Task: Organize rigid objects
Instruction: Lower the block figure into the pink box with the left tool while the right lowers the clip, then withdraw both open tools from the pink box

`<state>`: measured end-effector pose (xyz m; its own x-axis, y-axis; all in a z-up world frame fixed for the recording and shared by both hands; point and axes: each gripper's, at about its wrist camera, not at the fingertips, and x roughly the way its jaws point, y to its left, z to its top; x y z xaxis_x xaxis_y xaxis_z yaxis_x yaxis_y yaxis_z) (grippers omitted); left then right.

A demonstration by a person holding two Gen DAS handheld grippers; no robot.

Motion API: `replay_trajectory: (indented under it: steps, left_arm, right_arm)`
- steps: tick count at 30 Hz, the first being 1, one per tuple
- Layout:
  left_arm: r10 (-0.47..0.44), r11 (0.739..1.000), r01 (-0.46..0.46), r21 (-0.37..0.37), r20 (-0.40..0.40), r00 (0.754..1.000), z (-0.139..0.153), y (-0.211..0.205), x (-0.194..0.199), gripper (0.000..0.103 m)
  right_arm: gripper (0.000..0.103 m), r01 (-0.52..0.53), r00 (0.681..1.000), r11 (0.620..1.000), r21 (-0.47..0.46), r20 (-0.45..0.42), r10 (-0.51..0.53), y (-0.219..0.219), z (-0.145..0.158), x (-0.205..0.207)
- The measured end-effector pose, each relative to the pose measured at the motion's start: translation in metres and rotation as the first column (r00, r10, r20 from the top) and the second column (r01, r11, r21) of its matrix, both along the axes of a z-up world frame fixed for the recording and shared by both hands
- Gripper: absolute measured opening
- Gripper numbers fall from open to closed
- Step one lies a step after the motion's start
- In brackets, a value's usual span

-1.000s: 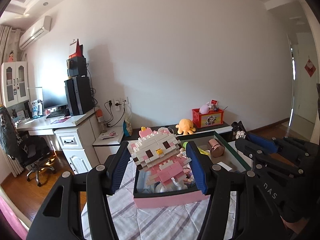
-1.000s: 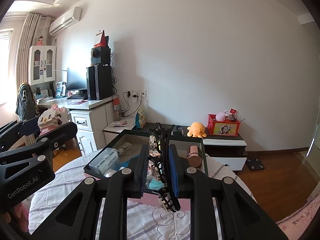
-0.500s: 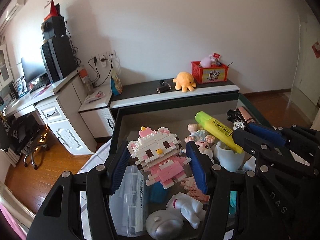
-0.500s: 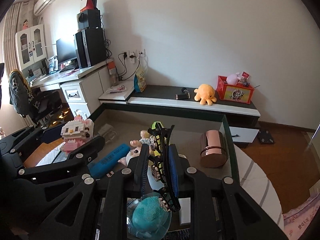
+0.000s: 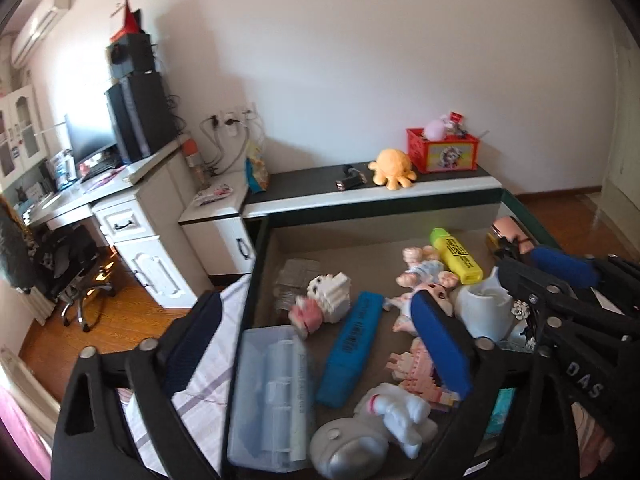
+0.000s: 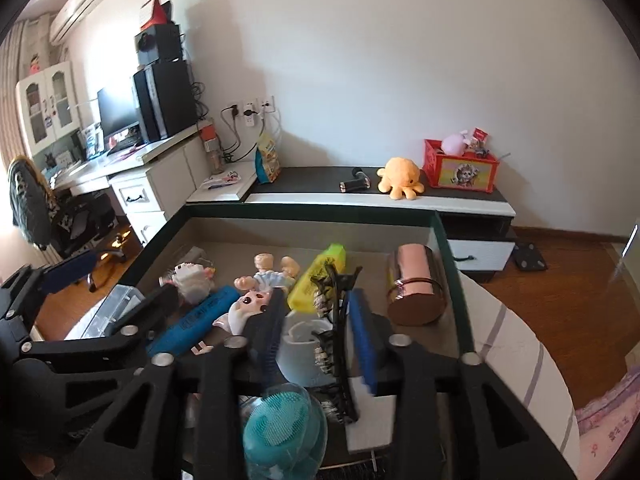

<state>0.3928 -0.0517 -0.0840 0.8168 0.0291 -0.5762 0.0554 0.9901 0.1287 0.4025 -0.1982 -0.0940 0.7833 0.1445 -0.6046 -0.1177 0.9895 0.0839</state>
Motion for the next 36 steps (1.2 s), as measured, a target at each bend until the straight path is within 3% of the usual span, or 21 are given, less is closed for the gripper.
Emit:
replay_trajectory:
  steps: [1, 3, 6, 8, 14, 22, 27, 36]
  left_arm:
    - [0.002, 1.000, -0.001, -0.011, 0.010, 1.000, 0.003, 0.003, -0.004, 0.101]
    - [-0.008, 0.999, 0.009, -0.044, 0.032, 0.999, 0.011, 0.013, -0.013, 0.102]
    - [-0.006, 0.998, 0.011, -0.067, 0.076, 0.997, 0.023, 0.022, -0.037, 0.103]
    - [-0.002, 0.997, 0.011, -0.077, 0.108, 0.994, 0.033, 0.028, -0.056, 0.103]
    - [0.043, 0.996, -0.022, -0.092, 0.242, 0.969, 0.063, 0.041, -0.125, 0.103]
    - [0.062, 0.991, -0.012, -0.136, 0.371, 0.927, 0.095, 0.056, -0.230, 0.103]
    - [0.052, 0.989, 0.010, -0.151, 0.404, 0.913, 0.105, 0.062, -0.283, 0.103]
    - [0.056, 0.991, 0.011, -0.137, 0.473, 0.879, 0.125, 0.064, -0.349, 0.103]
  right_arm:
    - [0.065, 0.015, 1.000, 1.000, -0.002, 0.008, -0.015, -0.001, 0.002, -0.003]
    - [0.080, 0.022, 0.999, 1.000, 0.001, 0.027, -0.022, -0.006, 0.007, -0.009]
    - [0.088, 0.013, 0.998, 1.000, 0.025, 0.063, -0.014, -0.010, 0.017, -0.024]
    - [0.103, 0.021, 0.996, 1.000, 0.012, 0.082, -0.022, -0.010, 0.022, -0.035]
    - [0.103, 0.052, 0.987, 0.999, -0.006, 0.152, -0.051, -0.009, 0.047, -0.092]
    - [0.103, 0.121, 0.934, 0.992, -0.030, 0.342, -0.103, 0.005, 0.087, -0.212]
    - [0.103, 0.118, 0.907, 0.993, -0.021, 0.409, -0.100, 0.018, 0.105, -0.276]
    - [0.103, 0.119, 0.876, 0.993, -0.017, 0.472, -0.097, 0.028, 0.119, -0.343]
